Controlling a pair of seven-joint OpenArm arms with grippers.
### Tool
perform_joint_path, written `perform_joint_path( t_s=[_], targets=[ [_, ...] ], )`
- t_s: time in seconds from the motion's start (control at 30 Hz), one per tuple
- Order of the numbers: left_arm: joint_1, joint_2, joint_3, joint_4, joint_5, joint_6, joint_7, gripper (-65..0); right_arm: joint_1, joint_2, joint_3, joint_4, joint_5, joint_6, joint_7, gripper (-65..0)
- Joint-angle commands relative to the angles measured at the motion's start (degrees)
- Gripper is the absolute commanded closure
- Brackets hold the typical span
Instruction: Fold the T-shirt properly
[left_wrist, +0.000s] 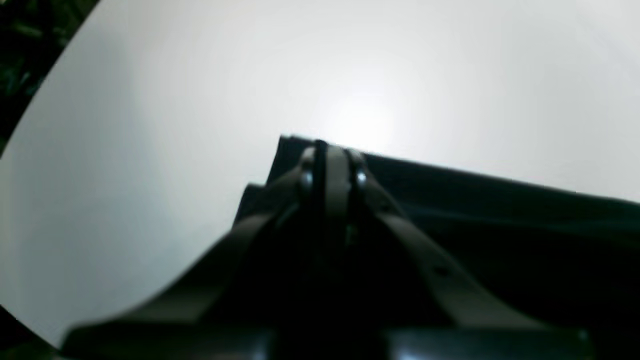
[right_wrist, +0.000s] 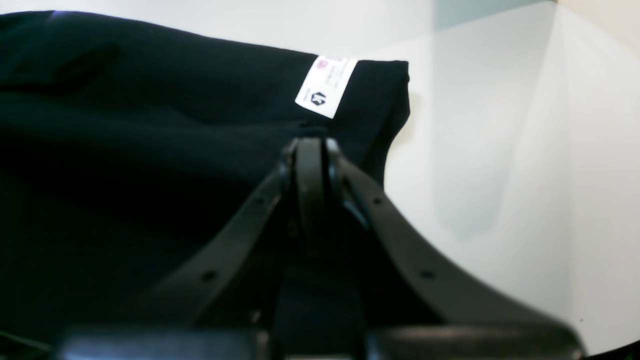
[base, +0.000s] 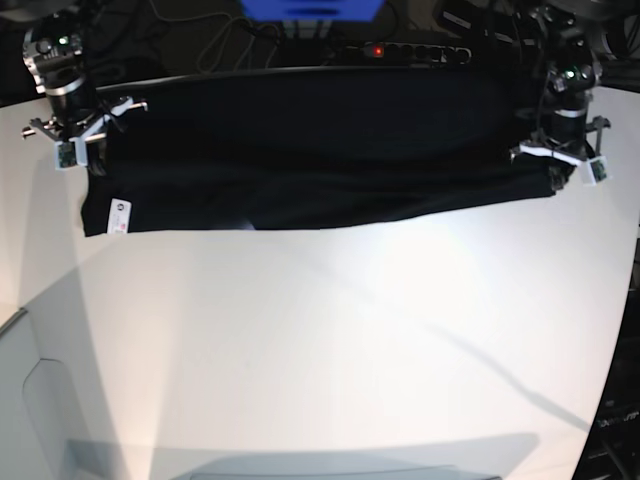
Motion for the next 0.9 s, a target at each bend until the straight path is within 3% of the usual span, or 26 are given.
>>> perform_joint_path(
  t_s=[0.0,0.3,0.87],
  targets=[
    [0.83,-0.84,-0.34,0.82,-0.27,0.07,-1.71,0.0,-0.13,0.52,0.34,0.87,0.82,0.82,1.4,0.0],
    [6.81,-1.01,-0.34,-0.68,-0.18,0.07,-1.71,0.0,0.14,0.52,0.43,0.87,0.82,0.82,1.4,0.0],
    [4.96,-1.1,-3.06,-4.81,-0.35,-0.02,-1.8,0.0,0.84,0.52,4.21,0.87,0.99,0.82,1.49,0.0]
  ],
)
